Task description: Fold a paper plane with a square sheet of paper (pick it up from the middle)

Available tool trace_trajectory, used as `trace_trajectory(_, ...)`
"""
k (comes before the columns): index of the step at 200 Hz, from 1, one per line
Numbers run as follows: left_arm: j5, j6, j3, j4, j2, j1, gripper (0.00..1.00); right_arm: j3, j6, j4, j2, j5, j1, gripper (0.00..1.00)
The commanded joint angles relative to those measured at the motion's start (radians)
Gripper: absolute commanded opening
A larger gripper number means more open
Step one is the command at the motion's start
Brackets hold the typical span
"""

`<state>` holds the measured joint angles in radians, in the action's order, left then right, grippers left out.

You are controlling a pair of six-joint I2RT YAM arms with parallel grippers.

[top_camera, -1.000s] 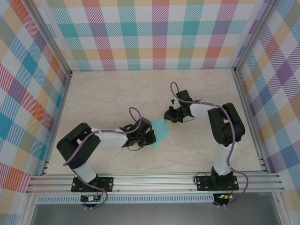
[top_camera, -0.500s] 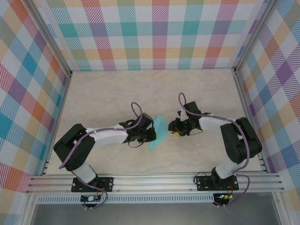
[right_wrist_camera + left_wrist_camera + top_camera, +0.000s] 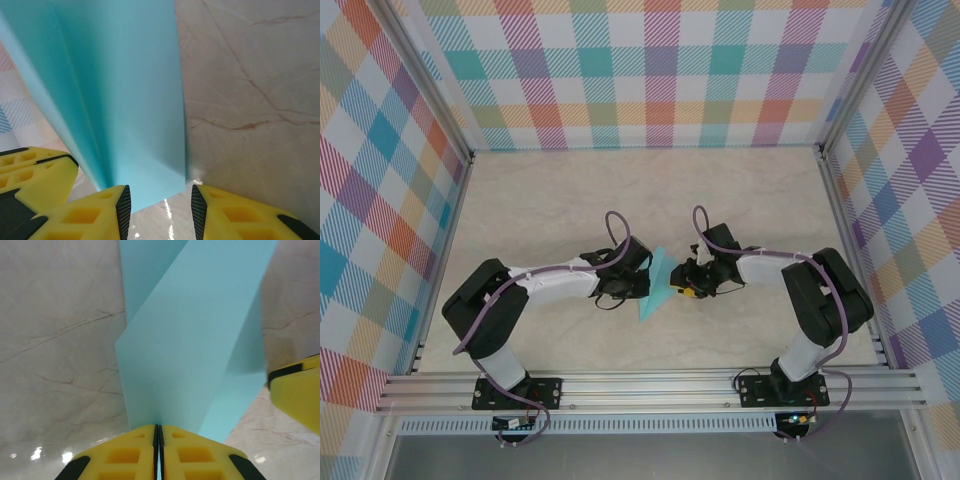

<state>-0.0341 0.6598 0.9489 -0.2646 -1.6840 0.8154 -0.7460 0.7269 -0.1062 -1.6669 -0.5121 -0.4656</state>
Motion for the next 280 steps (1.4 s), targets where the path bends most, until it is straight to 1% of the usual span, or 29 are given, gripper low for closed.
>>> trace_trajectory(1,0.011,-0.026,0.026,-0.034,-0.022,-0.015,0.11,-0.006,0.033,0.021,-0.013,0.009,-0.003,0.40)
trace_trajectory(14,0.010,-0.028,0.027,-0.036,-0.030,-0.015,0.11,-0.004,0.041,0.025,-0.017,0.009,-0.004,0.40)
trace_trajectory(29,0.002,-0.029,0.024,-0.030,-0.040,-0.016,0.10,-0.001,0.050,0.056,-0.025,-0.018,-0.004,0.39)
trace_trajectory(84,-0.034,-0.030,0.028,-0.022,-0.072,-0.018,0.10,-0.011,0.095,0.097,-0.048,-0.020,-0.004,0.37)
trace_trajectory(92,-0.037,-0.030,0.025,-0.022,-0.073,-0.017,0.10,-0.011,0.098,0.109,-0.052,-0.028,-0.003,0.38)
trace_trajectory(98,-0.038,-0.029,0.024,0.012,-0.072,-0.018,0.10,-0.012,0.102,0.113,-0.053,-0.033,-0.004,0.38)
trace_trajectory(154,-0.033,-0.023,0.022,0.014,-0.064,-0.016,0.11,-0.011,0.127,0.220,-0.073,-0.107,-0.008,0.40)
trace_trajectory(178,-0.029,-0.014,0.019,0.017,-0.062,-0.017,0.11,-0.022,0.129,0.219,-0.087,-0.097,-0.013,0.42)
trace_trajectory(220,-0.027,-0.002,0.009,0.023,-0.057,-0.017,0.11,-0.031,0.136,0.273,-0.118,-0.112,-0.030,0.41)
trace_trajectory(237,-0.024,0.006,0.002,0.029,-0.047,-0.017,0.11,-0.029,0.150,0.302,-0.120,-0.111,-0.036,0.40)
trace_trajectory(280,-0.016,0.023,-0.013,0.040,-0.029,-0.017,0.11,-0.049,0.153,0.284,-0.113,-0.096,-0.044,0.39)
